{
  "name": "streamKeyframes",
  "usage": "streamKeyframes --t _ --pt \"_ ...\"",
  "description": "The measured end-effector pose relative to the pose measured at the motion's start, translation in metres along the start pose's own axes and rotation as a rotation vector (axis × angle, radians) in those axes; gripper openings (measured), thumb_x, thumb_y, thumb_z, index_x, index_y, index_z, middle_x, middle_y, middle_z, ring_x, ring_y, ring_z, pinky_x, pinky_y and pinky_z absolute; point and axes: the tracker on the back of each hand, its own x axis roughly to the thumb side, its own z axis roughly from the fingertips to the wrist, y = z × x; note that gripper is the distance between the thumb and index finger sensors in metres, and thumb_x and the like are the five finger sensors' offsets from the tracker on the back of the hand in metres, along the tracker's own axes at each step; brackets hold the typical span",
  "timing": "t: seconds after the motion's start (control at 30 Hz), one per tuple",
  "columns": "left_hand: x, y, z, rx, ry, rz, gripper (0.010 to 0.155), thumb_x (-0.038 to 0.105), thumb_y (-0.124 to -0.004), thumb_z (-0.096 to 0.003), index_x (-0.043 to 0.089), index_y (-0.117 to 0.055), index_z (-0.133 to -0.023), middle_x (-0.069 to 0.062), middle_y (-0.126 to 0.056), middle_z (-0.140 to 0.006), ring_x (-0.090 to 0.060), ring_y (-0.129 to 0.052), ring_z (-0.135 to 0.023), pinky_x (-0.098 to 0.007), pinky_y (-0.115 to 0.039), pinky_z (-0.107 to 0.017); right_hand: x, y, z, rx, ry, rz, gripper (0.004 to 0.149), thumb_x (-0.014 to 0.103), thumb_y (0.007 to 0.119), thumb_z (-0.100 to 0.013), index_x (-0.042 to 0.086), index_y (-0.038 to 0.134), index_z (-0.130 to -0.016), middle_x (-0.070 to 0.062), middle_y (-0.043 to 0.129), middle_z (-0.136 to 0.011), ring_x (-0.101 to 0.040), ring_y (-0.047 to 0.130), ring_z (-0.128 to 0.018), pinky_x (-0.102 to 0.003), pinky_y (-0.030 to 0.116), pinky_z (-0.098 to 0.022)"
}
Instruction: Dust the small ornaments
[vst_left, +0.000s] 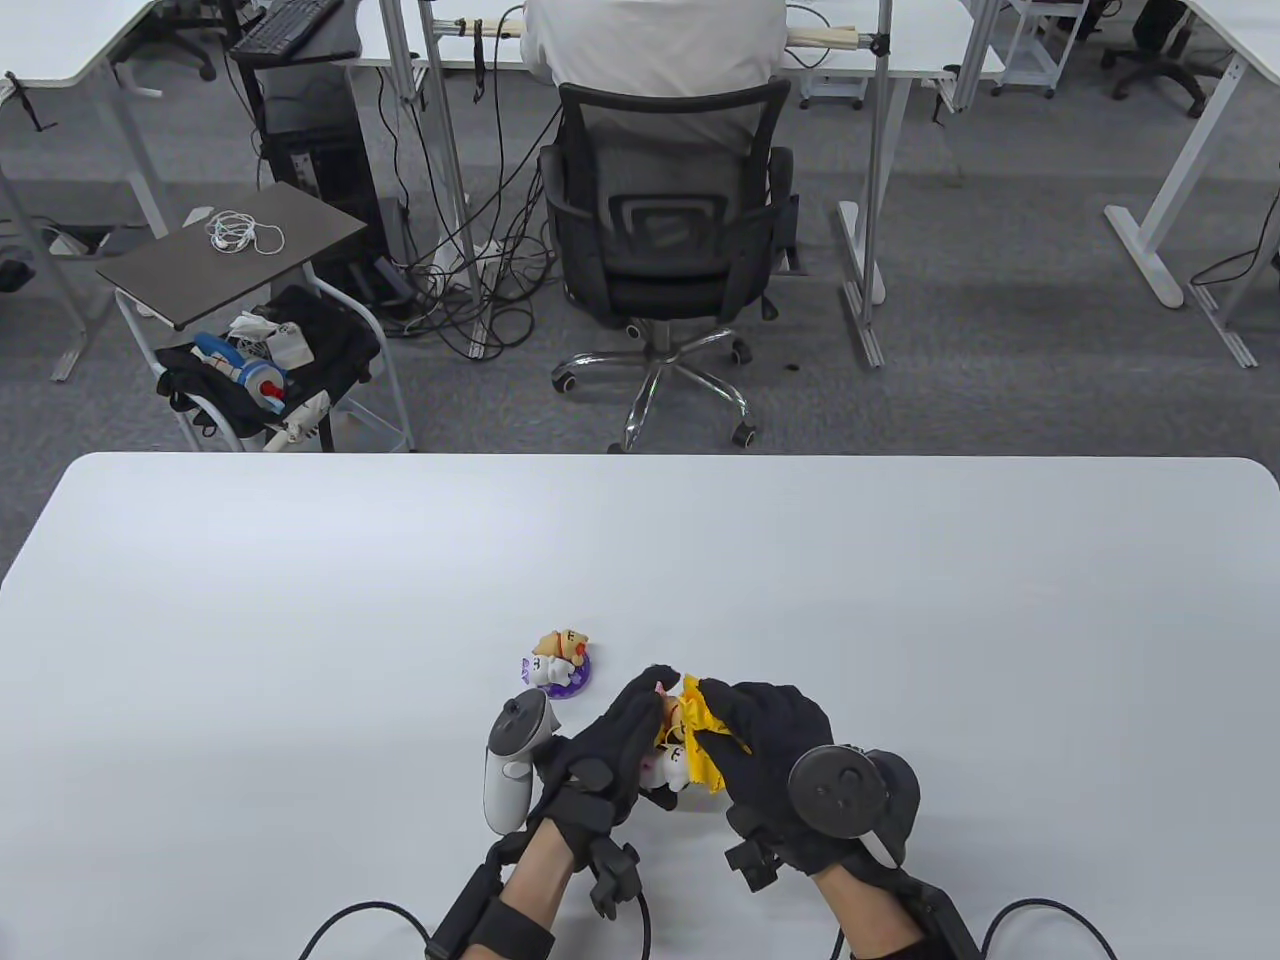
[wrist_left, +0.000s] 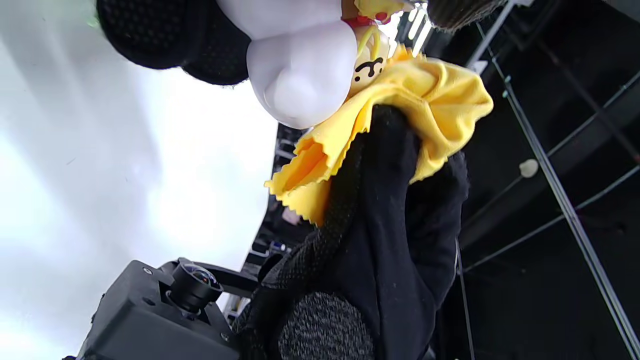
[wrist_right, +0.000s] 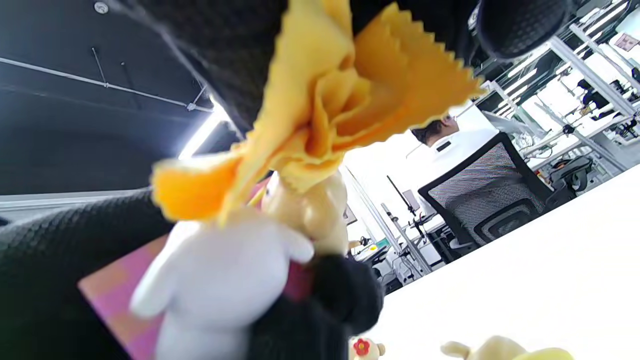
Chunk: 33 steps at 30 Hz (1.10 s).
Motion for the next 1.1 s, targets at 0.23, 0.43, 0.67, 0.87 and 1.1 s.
streamKeyframes --t 0.23,0.43,0.67,0.87,1.1 --pt "0.0 -0.003 0.001 0.002 0.028 -0.044 0.062 0.059 -0.056 -0.058 0.037 -0.034 -0.112 -0.025 -0.054 -0.102 -0.036 -0.082 -0.07 -0.044 -0.081 -0.046 0.005 0.012 0.0 0.069 -0.048 0.026 0.047 0.036 0.093 -0.043 0.025 0.085 -0.088 -0.006 0.089 -0.076 -0.031 0.089 -0.068 -0.061 0.066 -0.063" --pt "0.005 0.009 0.005 0.051 0.002 -0.028 0.063 0.06 -0.055 -0.0571 0.033 -0.033 -0.11 -0.025 -0.063 -0.1 -0.039 -0.089 -0.073 -0.046 -0.086 -0.049 -0.01 0.002 -0.002 0.011 0.047 -0.028 0.046 0.035 0.093 -0.044 0.021 0.085 -0.088 -0.009 0.088 -0.075 -0.032 0.089 -0.066 -0.061 0.068 -0.062" --pt "0.025 0.05 0.026 0.221 -0.083 0.103 0.061 0.058 -0.052 -0.0587 0.023 -0.036 -0.107 -0.016 -0.083 -0.092 -0.037 -0.087 -0.074 -0.044 -0.082 -0.049 -0.013 0.004 -0.002 0.031 0.059 -0.052 0.046 0.035 0.093 -0.044 0.021 0.086 -0.088 -0.008 0.089 -0.074 -0.032 0.09 -0.065 -0.06 0.07 -0.06" --pt "0.043 0.085 0.045 0.369 -0.092 0.142 0.061 0.05 -0.055 -0.0597 0.014 -0.039 -0.105 -0.018 -0.083 -0.094 -0.025 -0.093 -0.052 -0.035 -0.084 -0.031 -0.015 0.004 -0.002 0.04 0.07 -0.071 0.046 0.035 0.093 -0.044 0.021 0.086 -0.087 -0.008 0.09 -0.074 -0.031 0.09 -0.064 -0.059 0.07 -0.06" --pt "0.041 0.152 0.068 0.686 0.001 0.141 0.051 0.046 -0.064 -0.0603 0.023 -0.056 -0.105 -0.013 -0.077 -0.096 -0.03 -0.101 -0.05 -0.036 -0.091 -0.03 -0.018 0.003 -0.002 0.045 0.082 -0.08 0.046 0.035 0.093 -0.044 0.021 0.087 -0.087 -0.008 0.09 -0.074 -0.032 0.091 -0.064 -0.059 0.071 -0.06"
